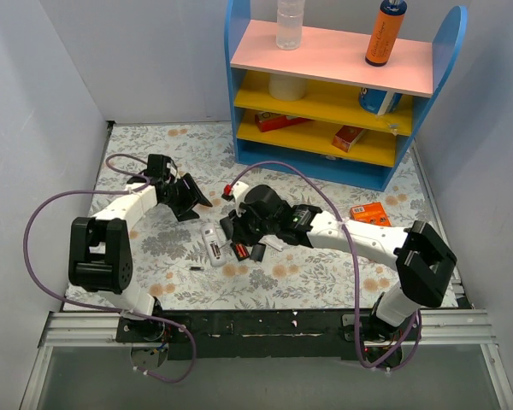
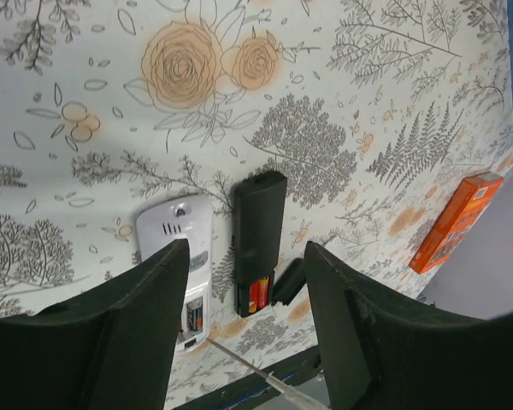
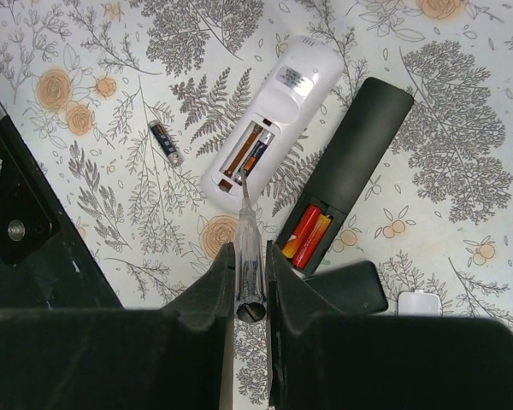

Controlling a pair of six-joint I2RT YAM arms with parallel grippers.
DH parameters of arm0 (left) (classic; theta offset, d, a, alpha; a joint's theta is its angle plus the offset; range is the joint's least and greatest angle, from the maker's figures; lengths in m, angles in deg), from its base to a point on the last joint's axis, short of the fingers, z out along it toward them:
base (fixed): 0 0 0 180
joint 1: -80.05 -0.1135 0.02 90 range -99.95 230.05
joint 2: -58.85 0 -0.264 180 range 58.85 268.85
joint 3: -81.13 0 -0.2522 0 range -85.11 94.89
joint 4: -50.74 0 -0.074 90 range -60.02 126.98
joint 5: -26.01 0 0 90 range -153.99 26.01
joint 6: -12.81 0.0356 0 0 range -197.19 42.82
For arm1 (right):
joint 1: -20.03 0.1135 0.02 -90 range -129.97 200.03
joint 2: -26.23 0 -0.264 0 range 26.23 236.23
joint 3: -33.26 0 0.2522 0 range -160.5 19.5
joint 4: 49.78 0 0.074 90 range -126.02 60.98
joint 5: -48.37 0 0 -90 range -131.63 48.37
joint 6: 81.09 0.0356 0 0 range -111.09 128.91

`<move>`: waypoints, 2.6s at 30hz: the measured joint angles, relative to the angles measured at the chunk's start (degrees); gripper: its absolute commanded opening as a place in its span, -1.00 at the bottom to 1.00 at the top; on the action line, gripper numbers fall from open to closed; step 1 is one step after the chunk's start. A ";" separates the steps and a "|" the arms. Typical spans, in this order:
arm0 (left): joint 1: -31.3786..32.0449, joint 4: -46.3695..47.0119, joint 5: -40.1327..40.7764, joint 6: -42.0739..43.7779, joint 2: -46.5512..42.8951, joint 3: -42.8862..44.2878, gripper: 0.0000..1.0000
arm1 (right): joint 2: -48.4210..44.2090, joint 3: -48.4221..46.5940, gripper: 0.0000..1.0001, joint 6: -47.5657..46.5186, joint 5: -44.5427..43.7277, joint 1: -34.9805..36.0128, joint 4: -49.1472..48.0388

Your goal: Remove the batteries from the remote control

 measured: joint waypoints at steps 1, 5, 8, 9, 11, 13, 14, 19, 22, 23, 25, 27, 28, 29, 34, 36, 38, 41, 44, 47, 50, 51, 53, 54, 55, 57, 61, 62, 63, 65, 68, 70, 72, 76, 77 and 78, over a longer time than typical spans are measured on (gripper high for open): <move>0.00 0.15 -0.09 0.17 1.11 0.85 0.12 | 0.42 0.02 -0.97 0.04 0.20 0.04 0.04; 0.00 -0.57 0.24 1.70 6.58 4.11 0.13 | 0.50 1.44 -0.97 0.35 1.77 0.26 -0.94; 0.00 -0.68 0.68 2.84 10.12 5.14 0.13 | -0.04 4.31 -0.97 1.29 3.10 0.26 -2.40; 0.00 -0.79 0.70 3.06 10.99 5.14 0.13 | -0.24 5.22 -0.97 1.64 3.41 0.26 -3.04; 0.00 -0.98 0.63 3.39 12.48 5.11 0.12 | -0.59 6.45 -0.97 2.29 4.07 0.28 -3.85; 0.00 -0.90 0.11 3.52 13.31 5.05 0.13 | -0.72 6.80 -0.97 2.71 4.07 0.24 -4.55; 0.00 -0.72 -0.13 3.50 13.31 4.92 0.12 | -0.74 6.80 -0.97 2.89 3.98 0.26 -4.57; 0.00 0.70 -0.26 3.37 11.76 2.62 0.08 | -0.74 6.80 -0.97 2.78 2.86 0.26 -4.50; 0.00 1.51 -0.46 2.91 9.27 -0.87 0.05 | -0.72 6.19 -0.97 1.79 2.19 0.31 -3.72; -0.02 1.90 -0.37 2.84 8.26 -1.97 0.05 | -0.72 5.70 -0.97 1.31 2.03 0.31 -2.99; -0.11 2.73 0.28 2.78 6.43 -3.98 0.04 | -0.50 4.81 -0.97 0.20 1.88 0.17 -1.66; -0.24 3.43 1.22 2.67 4.85 -5.51 0.04 | -0.04 4.17 -0.97 -0.57 2.08 0.09 -1.29; -0.26 3.67 1.66 2.67 4.15 -6.21 0.03 | 0.09 3.91 -0.97 -1.03 2.43 -0.09 -1.11; -0.26 3.91 2.23 2.67 3.50 -6.84 0.03 | 0.22 3.76 -0.97 -1.44 2.84 -0.31 -0.96; -0.31 4.50 4.44 2.38 0.20 -9.68 0.02 | 0.31 3.69 -0.97 -4.61 4.81 -1.07 -1.01; -0.33 4.39 5.44 2.32 -1.09 -10.80 0.01 | 0.48 3.10 -0.97 -6.82 5.33 -1.16 -0.42; -0.39 4.22 6.25 2.16 -2.10 -11.67 0.01 | 1.03 2.03 -0.97 -9.31 6.25 -1.33 0.61; -0.52 3.43 7.21 1.55 -2.99 -12.22 0.02 | 2.51 -0.94 -0.97 -13.35 7.30 -1.55 3.41; -0.50 1.38 8.83 0.55 -4.07 -12.39 0.05 | 3.82 -4.31 -0.97 -16.35 7.26 -1.77 7.45; -0.37 -1.22 10.71 -0.42 -5.33 -12.39 0.06 | 5.16 -7.89 -0.97 -18.60 5.64 -2.47 10.78; -0.20 -3.08 11.37 -0.96 -5.42 -11.50 0.06 | 5.81 -10.73 -0.97 -20.17 4.46 -3.17 12.20; -0.17 -3.69 11.39 -1.05 -5.29 -10.88 0.07 | 5.81 -11.15 -0.97 -20.55 4.26 -3.30 12.35; -0.15 -4.52 11.58 -1.11 -4.76 -9.09 0.08 | 5.81 -11.80 -0.97 -21.16 3.87 -3.65 12.46; -0.15 -4.76 11.82 -1.14 -4.52 -8.15 0.08 | 5.81 -11.91 -0.97 -21.24 3.74 -3.72 12.55; -0.15 -5.03 12.00 -1.14 -4.20 -7.13 0.08 | 5.81 -11.91 -0.97 -21.24 3.74 -3.69 12.70; -0.15 -5.11 12.13 -1.07 -3.61 -5.42 0.08 | 5.81 -11.91 -0.97 -21.18 3.85 -3.67 13.05; -0.11 -5.66 12.15 -0.66 -1.84 -1.92 0.07 | 5.29 -11.26 -0.97 -21.00 4.02 -3.58 13.14; -0.11 -5.73 12.13 -0.52 -1.53 -1.51 0.07 | 5.11 -11.04 -0.97 -20.98 4.00 -3.58 13.09; -0.11 -5.73 12.13 -0.48 -1.38 -1.36 0.07 | 4.92 -10.80 -0.97 -21.00 4.02 -3.56 13.05; -0.11 -6.19 12.24 -0.35 -1.33 -1.36 0.07 | 4.83 -10.67 -0.97 -21.05 4.02 -3.58 13.05; -0.11 -6.47 12.76 -0.31 -1.33 -1.49 0.08 | 4.83 -10.56 -0.97 -22.40 4.09 -3.58 12.31; -0.11 -6.67 13.31 -0.31 -1.31 -1.86 0.09 | 5.09 -10.60 -0.97 -24.20 4.28 -3.58 11.45; -0.11 -7.08 14.12 -0.35 -1.25 -2.23 0.10 | 5.90 -11.04 -0.97 -26.27 4.92 -3.63 11.04; -0.24 -8.68 16.81 -0.52 -1.22 -2.45 0.12 | 8.35 -11.78 -0.97 -31.08 6.69 -3.63 9.79; -0.35 -8.87 17.25 -0.52 -1.22 -2.38 0.12 | 8.50 -11.78 -0.97 -31.87 6.93 -3.65 9.53; -0.63 -9.51 17.59 -0.50 -1.22 -2.01 0.12 | 8.57 -11.78 -0.97 -33.20 7.28 -3.65 9.38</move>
